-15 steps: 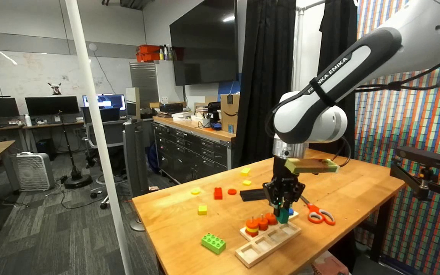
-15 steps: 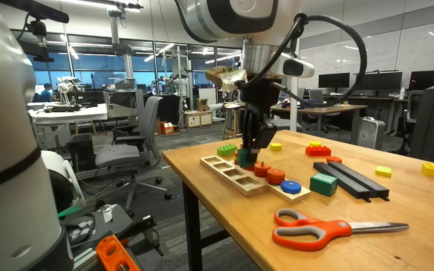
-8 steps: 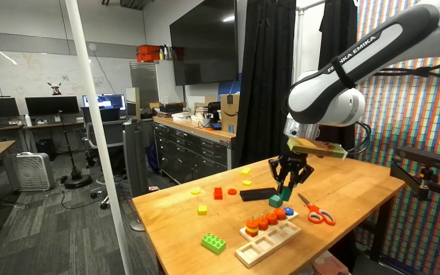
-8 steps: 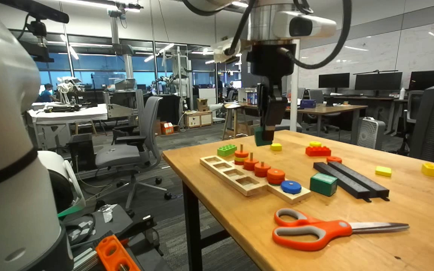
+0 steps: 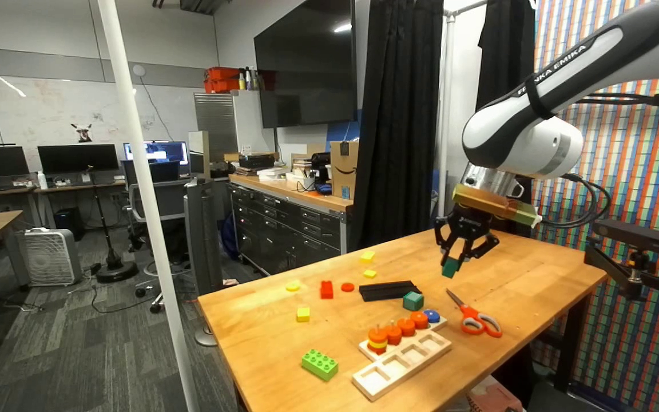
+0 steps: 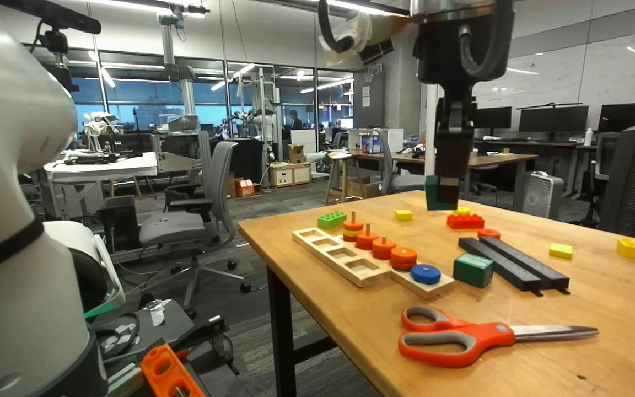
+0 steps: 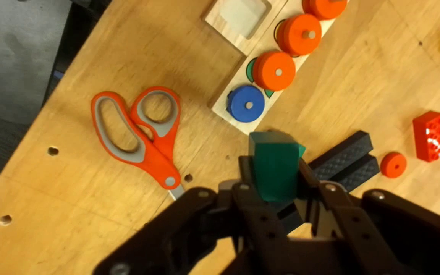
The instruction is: Move the green block on the wooden pallet to the right
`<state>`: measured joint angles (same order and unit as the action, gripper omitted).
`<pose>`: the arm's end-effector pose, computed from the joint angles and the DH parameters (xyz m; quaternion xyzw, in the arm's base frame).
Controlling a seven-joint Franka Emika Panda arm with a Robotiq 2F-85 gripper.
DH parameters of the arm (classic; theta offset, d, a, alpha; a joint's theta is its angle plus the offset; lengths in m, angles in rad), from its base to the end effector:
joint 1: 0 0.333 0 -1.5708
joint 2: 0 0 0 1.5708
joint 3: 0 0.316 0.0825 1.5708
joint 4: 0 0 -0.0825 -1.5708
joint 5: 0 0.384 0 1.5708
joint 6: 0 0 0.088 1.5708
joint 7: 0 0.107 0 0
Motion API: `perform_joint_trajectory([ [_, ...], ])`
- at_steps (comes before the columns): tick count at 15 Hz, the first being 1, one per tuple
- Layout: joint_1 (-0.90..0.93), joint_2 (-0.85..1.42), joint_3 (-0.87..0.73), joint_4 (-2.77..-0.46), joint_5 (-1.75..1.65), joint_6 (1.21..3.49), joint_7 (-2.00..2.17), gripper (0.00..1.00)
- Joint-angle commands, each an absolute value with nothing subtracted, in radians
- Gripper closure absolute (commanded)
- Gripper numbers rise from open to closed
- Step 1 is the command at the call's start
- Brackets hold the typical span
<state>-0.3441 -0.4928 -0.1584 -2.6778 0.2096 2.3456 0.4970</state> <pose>0.3434 -0.1829 0.4033 -0.8384 0.5270 -0.0738 0.1177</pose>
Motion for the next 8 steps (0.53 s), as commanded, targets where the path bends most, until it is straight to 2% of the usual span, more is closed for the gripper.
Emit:
perform_joint_trajectory([
  [1, -0.4, -0.502, -0.208, -2.694, 0.267, 2.382, 0.54, 0.85],
  [8, -0.463, -0.46, -0.251, -2.724, 0.371, 2.493, 0.661, 0.85],
])
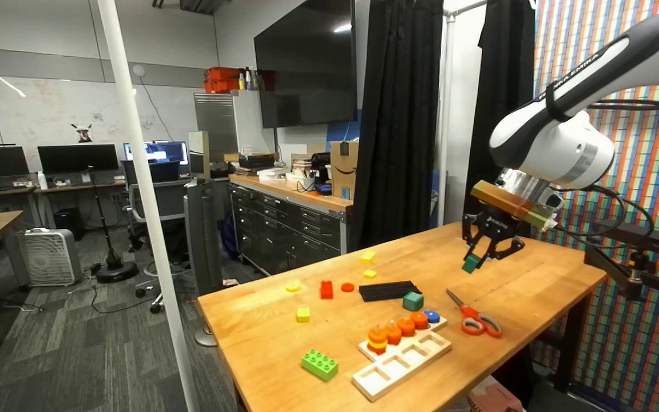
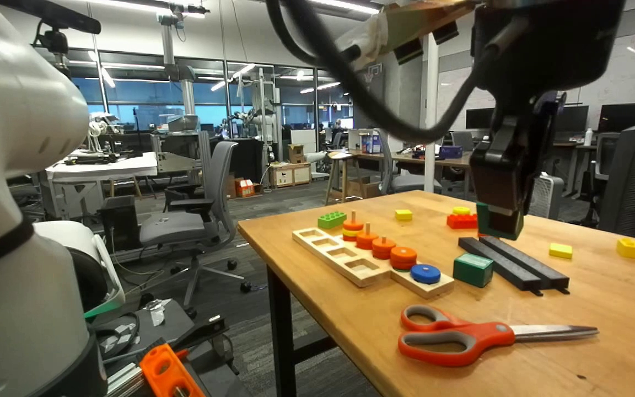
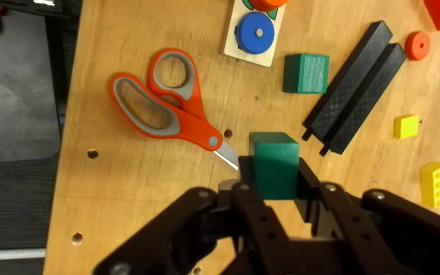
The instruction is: Move the green block on the wooden pallet to the right
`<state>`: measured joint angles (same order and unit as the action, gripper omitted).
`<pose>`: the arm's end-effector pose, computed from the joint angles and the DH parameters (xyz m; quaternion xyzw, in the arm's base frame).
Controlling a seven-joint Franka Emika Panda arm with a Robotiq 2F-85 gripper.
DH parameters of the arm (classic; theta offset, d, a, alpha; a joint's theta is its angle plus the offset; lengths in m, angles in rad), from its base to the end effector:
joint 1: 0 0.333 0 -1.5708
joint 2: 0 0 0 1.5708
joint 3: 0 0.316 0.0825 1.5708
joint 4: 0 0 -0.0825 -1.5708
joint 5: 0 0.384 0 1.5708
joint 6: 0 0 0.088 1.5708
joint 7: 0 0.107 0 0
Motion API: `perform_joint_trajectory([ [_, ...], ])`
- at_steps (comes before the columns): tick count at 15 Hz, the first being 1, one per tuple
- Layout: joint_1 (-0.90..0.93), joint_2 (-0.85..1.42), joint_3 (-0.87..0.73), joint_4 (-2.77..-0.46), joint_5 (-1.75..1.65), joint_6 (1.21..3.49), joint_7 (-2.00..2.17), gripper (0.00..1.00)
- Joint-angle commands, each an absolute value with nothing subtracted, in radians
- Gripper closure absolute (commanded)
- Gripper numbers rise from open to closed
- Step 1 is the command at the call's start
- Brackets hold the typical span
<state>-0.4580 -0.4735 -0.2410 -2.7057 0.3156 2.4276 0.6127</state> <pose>0.3025 -0.2477 0.3885 -0.7128 0.6760 -0.0895 0.1642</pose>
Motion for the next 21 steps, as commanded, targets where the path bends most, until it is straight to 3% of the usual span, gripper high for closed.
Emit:
perform_joint_trajectory([
  [1, -0.457, -0.448, -0.261, -2.729, 0.395, 2.509, 0.663, 0.85],
  [7, -0.462, -0.343, -0.3, -2.724, 0.507, 2.526, 0.733, 0.85],
  [21, -0.494, -0.237, -0.268, -2.693, 0.299, 2.552, 1.253, 0.86],
])
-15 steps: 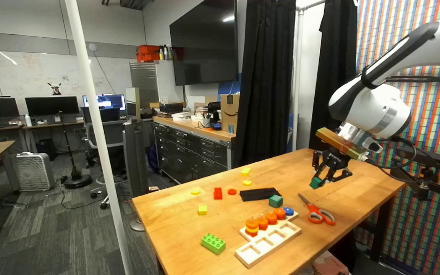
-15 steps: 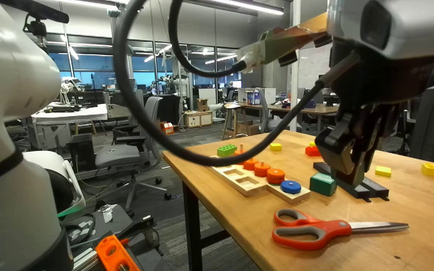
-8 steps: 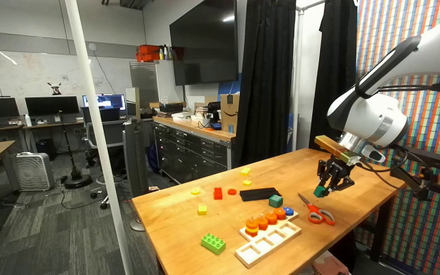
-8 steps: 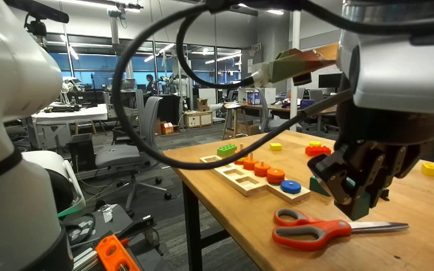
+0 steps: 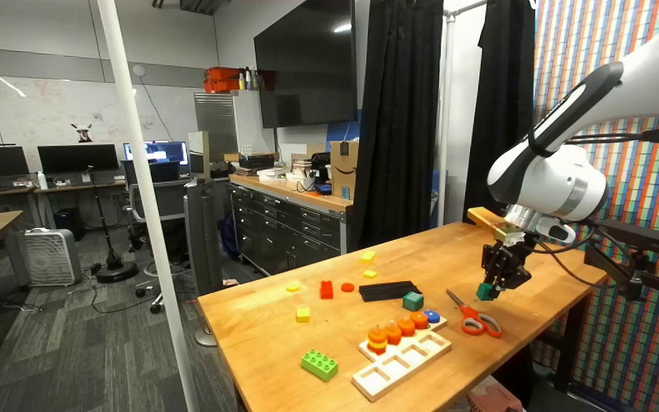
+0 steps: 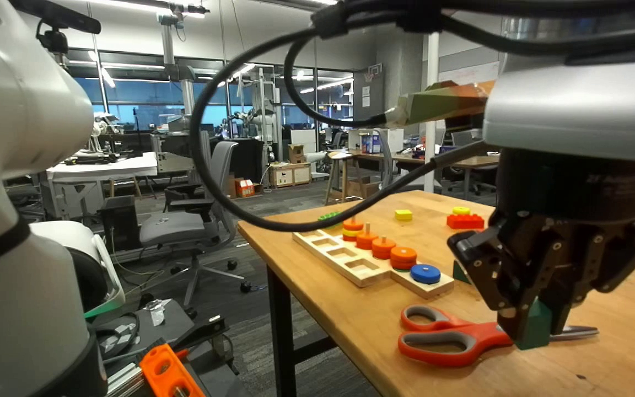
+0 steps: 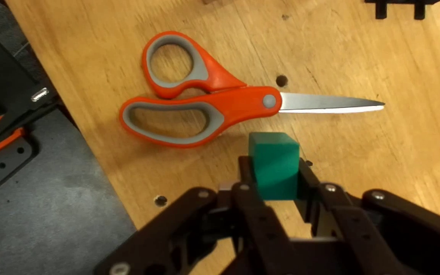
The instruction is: Move the green block on the wooden pallet to the right
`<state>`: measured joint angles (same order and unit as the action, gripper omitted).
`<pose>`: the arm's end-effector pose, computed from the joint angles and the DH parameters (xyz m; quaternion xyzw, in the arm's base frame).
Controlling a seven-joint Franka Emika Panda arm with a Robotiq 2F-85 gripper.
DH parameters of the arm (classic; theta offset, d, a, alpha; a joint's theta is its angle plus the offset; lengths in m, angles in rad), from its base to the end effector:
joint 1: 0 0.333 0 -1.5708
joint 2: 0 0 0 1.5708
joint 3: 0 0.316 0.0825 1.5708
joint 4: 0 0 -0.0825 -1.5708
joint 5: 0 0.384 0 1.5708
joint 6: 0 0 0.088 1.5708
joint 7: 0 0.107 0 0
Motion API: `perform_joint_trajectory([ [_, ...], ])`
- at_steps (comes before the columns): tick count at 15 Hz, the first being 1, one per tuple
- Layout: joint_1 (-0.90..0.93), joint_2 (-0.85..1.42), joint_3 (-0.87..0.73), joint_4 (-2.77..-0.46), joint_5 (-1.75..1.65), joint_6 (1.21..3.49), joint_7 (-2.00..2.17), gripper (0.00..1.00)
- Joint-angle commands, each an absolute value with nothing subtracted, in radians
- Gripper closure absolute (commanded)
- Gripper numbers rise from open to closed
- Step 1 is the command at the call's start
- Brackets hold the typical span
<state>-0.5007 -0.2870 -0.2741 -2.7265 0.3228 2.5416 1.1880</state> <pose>0.2859 -0.2776 0.3173 -0.4423 0.8858 -0.0112 0.1400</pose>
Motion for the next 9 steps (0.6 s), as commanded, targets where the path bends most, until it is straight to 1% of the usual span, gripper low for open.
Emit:
perform_joint_trajectory([
  [1, -0.486, -0.219, -0.273, -2.685, 0.306, 2.551, 1.255, 0.86],
  [7, -0.452, -0.134, -0.293, -2.644, 0.326, 2.546, 1.258, 0.86],
  [8, -0.448, -0.125, -0.296, -2.638, 0.329, 2.546, 1.257, 0.79],
  [9, -0.444, -0.116, -0.299, -2.633, 0.332, 2.548, 1.257, 0.46],
])
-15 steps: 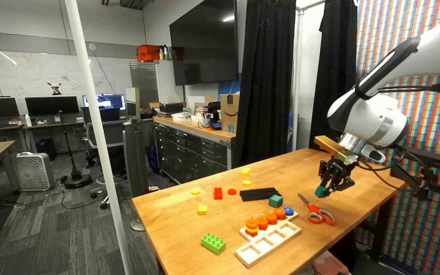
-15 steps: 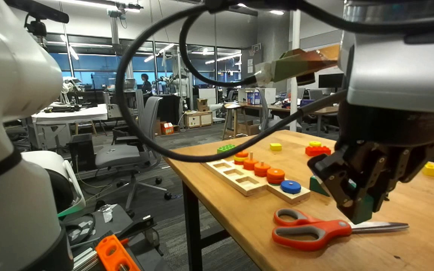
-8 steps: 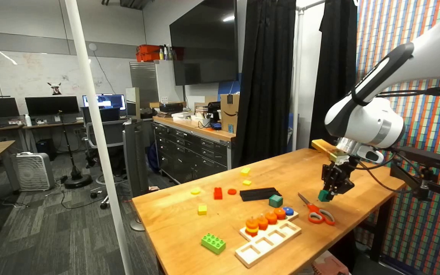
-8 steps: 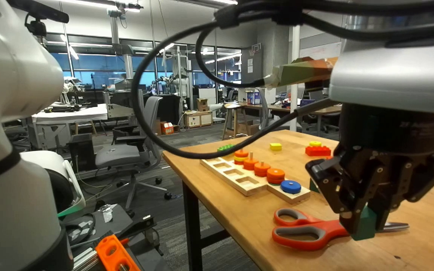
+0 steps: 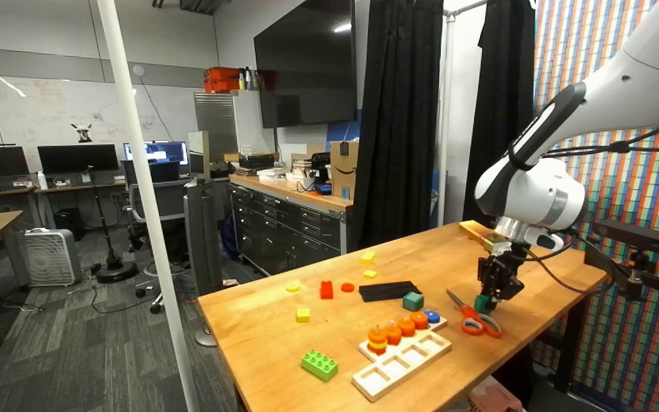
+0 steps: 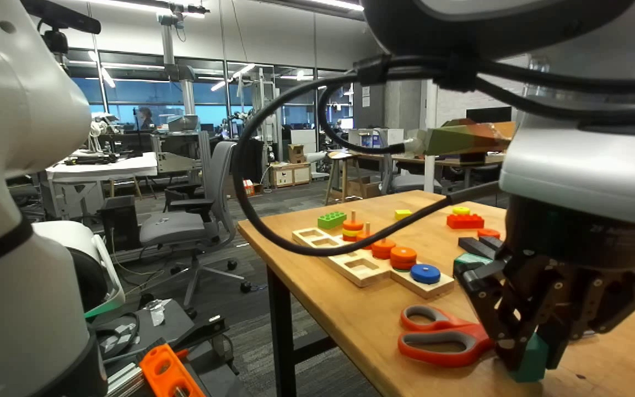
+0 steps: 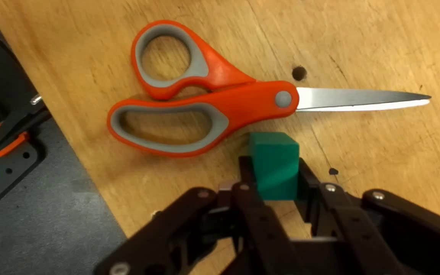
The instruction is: Move the green block on the wooden pallet to the right
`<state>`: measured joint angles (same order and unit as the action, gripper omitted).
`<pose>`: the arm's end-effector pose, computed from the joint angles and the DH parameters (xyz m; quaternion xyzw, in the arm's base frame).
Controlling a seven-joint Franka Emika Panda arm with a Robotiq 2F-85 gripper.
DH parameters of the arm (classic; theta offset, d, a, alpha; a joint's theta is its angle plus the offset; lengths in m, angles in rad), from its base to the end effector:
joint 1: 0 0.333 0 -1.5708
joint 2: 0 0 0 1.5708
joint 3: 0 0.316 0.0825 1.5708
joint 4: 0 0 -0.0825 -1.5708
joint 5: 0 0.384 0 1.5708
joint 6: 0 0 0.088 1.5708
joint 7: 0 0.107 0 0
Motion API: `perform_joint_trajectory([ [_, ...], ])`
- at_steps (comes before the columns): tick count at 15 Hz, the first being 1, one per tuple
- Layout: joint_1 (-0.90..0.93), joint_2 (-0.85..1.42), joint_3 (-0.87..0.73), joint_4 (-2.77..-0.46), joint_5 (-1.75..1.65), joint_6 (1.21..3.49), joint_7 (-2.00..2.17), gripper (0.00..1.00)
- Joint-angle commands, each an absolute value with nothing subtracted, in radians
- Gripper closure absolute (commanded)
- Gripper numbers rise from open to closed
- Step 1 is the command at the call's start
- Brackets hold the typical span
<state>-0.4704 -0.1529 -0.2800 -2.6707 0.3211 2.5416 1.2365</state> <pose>0.3027 -0.2831 0.2866 -0.4290 0.8963 0.0213 0.1103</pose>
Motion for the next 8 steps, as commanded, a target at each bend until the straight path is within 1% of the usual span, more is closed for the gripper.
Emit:
perform_joint_trajectory([
  [1, -0.44, -0.112, -0.301, -2.627, 0.334, 2.548, 1.258, 0.46],
  [3, -0.434, -0.105, -0.304, -2.618, 0.334, 2.548, 1.26, 0.32],
  [5, -0.427, -0.117, -0.302, -2.617, 0.326, 2.544, 1.264, 0.16],
  [7, -0.421, -0.167, -0.287, -2.623, 0.285, 2.534, 1.287, 0.02],
  [8, -0.412, -0.209, -0.274, -2.627, 0.259, 2.521, 1.286, 0.0],
])
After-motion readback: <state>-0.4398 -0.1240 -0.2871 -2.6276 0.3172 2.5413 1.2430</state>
